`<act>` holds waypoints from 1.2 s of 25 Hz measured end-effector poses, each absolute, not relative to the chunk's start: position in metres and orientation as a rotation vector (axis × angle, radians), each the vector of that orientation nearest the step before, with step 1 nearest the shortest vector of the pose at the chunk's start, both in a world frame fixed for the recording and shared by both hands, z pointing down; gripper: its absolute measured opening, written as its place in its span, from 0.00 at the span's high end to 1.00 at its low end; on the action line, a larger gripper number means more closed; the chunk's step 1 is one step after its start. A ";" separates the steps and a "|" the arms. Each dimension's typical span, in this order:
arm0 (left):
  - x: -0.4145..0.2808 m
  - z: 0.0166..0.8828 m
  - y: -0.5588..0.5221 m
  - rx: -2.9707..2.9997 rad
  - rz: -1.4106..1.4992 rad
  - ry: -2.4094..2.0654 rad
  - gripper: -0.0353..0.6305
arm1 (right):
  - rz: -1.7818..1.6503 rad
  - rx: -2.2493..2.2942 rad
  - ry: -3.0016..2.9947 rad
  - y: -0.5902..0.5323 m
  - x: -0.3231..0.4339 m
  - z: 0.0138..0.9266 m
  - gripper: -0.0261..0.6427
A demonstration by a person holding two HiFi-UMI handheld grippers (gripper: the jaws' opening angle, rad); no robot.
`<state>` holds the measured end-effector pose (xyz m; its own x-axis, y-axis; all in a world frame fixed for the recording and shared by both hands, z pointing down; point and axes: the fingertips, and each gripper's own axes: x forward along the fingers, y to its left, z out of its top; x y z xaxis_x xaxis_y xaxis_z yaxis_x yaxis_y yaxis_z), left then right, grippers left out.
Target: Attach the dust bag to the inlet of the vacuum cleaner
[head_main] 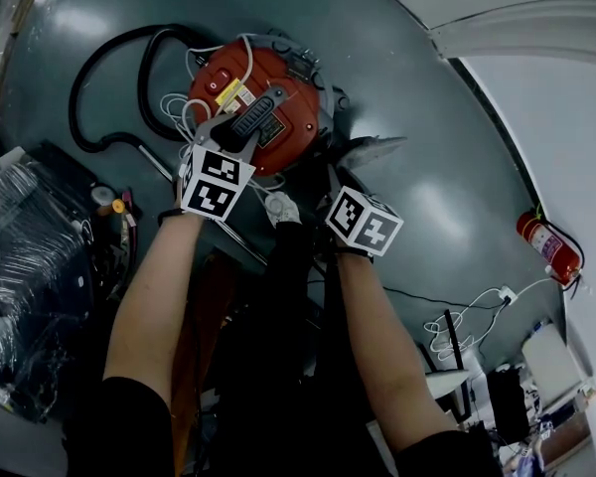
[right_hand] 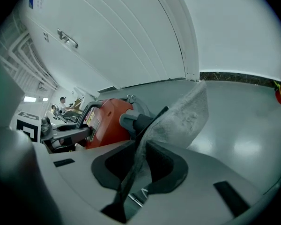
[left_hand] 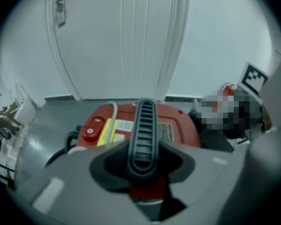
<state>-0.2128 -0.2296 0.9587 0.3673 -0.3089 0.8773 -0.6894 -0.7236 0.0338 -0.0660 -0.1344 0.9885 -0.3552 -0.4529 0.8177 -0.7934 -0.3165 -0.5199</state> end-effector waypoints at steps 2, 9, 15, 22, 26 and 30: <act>-0.213 0.959 -0.231 2.239 1.300 -0.877 0.72 | 1.673 1.588 -1.654 -0.132 -0.064 0.985 0.83; -0.216 0.954 -0.232 2.200 1.286 -0.970 0.68 | 1.530 1.639 -1.697 -0.120 -0.046 0.960 0.95; -0.230 0.913 -0.221 2.125 1.142 -1.166 0.69 | 1.375 1.599 -1.760 -0.124 -0.037 0.933 0.96; -0.204 0.823 -0.193 2.099 0.784 -1.154 0.95 | 1.108 1.534 -1.848 -0.133 -0.029 0.862 0.97; -0.173 0.744 -0.203 2.163 0.721 -1.180 0.95 | 1.006 1.551 -1.939 -0.155 -0.020 0.782 0.97; -0.132 0.639 -0.209 2.251 0.608 -1.214 0.95 | 0.933 1.590 -2.017 -0.171 -0.012 0.676 0.97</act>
